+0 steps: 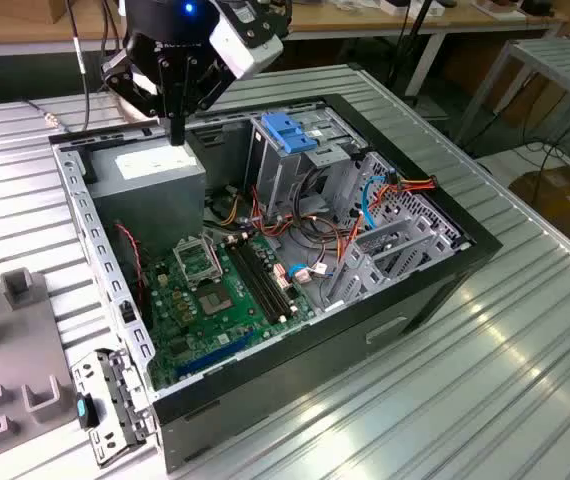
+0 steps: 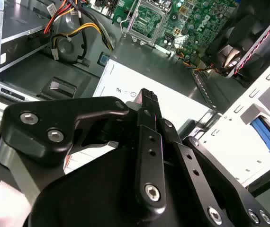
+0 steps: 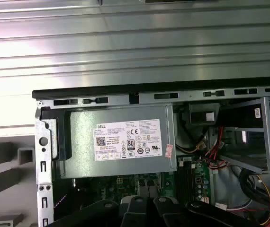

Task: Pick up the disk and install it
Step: 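Reach for the disk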

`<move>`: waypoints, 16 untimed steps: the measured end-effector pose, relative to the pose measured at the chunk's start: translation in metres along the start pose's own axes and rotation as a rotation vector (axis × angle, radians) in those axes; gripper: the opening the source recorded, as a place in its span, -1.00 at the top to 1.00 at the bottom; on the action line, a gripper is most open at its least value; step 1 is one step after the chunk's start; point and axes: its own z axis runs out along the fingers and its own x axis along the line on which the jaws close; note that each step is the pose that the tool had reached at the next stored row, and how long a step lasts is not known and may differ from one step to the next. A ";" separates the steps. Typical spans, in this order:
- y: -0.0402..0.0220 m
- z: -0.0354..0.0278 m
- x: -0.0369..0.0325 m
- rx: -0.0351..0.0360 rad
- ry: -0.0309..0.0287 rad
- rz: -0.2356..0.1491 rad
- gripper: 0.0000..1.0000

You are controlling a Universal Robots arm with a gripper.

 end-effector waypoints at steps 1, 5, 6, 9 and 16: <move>0.0000 0.0000 0.0004 0.0001 0.0000 0.000 0.79; -0.0003 -0.0001 0.0047 0.0001 0.0000 0.000 0.79; -0.0004 -0.0001 0.0053 0.0000 0.0000 0.000 0.79; -0.0005 -0.0002 0.0069 0.0000 0.0000 0.000 0.79; -0.0009 -0.0003 0.0116 0.0000 0.0000 0.000 0.79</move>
